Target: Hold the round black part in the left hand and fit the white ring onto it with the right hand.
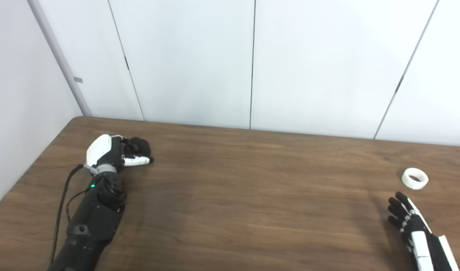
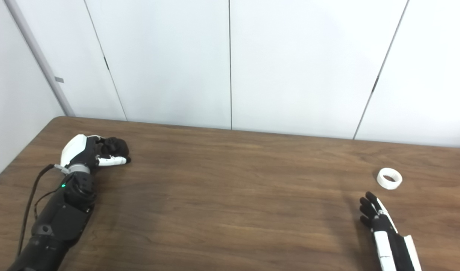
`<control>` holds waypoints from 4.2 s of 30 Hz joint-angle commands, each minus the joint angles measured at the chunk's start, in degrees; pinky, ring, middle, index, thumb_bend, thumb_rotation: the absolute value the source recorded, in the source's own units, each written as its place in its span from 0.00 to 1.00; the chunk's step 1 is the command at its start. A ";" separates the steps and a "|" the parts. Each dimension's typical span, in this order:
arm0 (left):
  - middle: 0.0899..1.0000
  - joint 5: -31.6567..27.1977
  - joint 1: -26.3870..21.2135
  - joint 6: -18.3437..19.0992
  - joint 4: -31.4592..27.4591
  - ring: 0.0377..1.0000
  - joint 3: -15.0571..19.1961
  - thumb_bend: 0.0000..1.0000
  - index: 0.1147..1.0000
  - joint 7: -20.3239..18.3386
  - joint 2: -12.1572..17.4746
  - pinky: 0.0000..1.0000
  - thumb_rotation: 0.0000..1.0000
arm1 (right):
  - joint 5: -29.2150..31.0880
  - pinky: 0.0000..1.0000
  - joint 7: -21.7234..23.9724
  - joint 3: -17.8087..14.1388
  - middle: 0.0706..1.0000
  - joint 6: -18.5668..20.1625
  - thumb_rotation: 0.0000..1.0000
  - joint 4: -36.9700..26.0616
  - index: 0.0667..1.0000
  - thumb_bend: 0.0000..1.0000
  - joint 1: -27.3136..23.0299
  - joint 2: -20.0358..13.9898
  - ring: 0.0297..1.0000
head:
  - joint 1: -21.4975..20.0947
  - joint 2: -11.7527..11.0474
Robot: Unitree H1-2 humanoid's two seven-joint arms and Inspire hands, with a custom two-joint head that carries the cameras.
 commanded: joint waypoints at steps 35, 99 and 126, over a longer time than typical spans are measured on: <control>0.71 2.13 3.27 -5.18 -13.00 0.84 -1.36 0.52 0.42 2.72 2.29 0.81 0.04 | 0.31 0.92 -0.20 0.42 0.91 0.26 1.00 -0.28 0.92 0.62 0.82 0.71 0.91 | -0.01 0.90; 0.80 19.69 32.69 -20.73 -39.59 0.91 -22.56 0.52 0.42 -8.94 -14.25 1.00 0.05 | -10.36 0.90 -4.20 3.66 0.92 17.48 0.91 -17.51 0.91 0.55 -1.61 4.30 0.93 | -15.04 11.45; 0.79 20.39 33.10 -25.24 -36.52 0.90 -22.25 0.52 0.42 -6.78 -14.27 1.00 0.05 | -33.70 0.93 -5.67 -0.92 0.94 22.72 0.34 -6.61 0.78 0.76 -16.01 -12.35 0.98 | -21.16 11.79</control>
